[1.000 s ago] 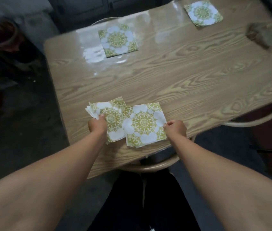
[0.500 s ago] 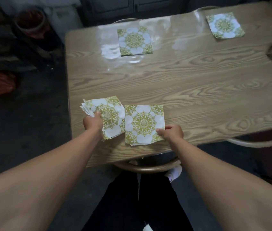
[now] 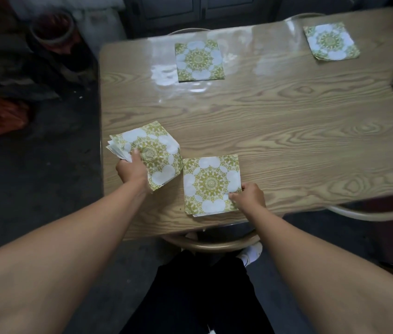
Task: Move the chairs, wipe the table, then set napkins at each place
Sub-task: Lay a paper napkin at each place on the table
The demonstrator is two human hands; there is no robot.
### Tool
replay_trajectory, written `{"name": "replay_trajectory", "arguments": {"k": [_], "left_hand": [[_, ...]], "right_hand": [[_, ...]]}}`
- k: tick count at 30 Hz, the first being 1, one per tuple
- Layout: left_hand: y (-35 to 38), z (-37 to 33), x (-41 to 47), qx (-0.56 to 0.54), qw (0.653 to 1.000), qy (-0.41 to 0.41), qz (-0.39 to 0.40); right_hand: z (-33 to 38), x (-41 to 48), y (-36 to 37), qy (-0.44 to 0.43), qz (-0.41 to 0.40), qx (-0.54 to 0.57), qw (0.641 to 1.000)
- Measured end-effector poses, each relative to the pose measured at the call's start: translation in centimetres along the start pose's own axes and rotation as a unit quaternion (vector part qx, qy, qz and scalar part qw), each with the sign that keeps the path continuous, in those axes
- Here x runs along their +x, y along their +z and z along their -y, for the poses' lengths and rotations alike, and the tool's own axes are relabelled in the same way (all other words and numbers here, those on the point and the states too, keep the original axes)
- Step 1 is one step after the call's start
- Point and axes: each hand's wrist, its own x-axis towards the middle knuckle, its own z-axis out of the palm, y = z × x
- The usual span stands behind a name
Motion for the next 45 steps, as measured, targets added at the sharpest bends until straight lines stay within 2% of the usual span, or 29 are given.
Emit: {"name": "replay_trajectory", "arguments": {"k": [8,24,31,34,37,39,41,43,45], "left_hand": [[1.8,-0.3,-0.7,-0.008,0.996,-0.027,0.081],[3.2,-0.3,-0.3,-0.010,0.992,-0.035,0.122],[3.6,0.0,0.0,0.006,0.990,-0.037,0.137],[3.8,0.0,-0.5,-0.003,0.986,-0.047,0.157],[4.0,0.0,-1.5,-0.013,0.973,-0.080,0.214],[4.1,-0.1,-2.4,-0.020,0.958,-0.107,0.266],[4.3,0.0,-3.3,-0.012,0.939,-0.120,0.323],[4.6,0.3,-3.9,0.012,0.928,-0.123,0.352],[4.9,0.5,-4.5,0.049,0.926,-0.122,0.353]], "right_hand": [[0.7,0.2,0.2,-0.009,0.009,-0.011,1.000],[2.1,0.0,0.1,0.029,-0.003,0.020,0.999],[2.3,-0.1,-0.4,0.034,-0.006,-0.018,0.999],[2.4,-0.4,-1.1,0.034,-0.035,-0.057,0.997],[2.5,-0.8,-2.1,0.024,-0.120,-0.067,0.990],[2.6,-0.6,-2.8,0.005,-0.128,-0.016,0.992],[2.6,-0.4,-3.3,0.018,-0.065,0.154,0.986],[3.0,-0.8,-3.9,0.080,0.033,0.322,0.943],[3.0,-1.0,-4.3,0.095,0.081,0.371,0.920]]}}
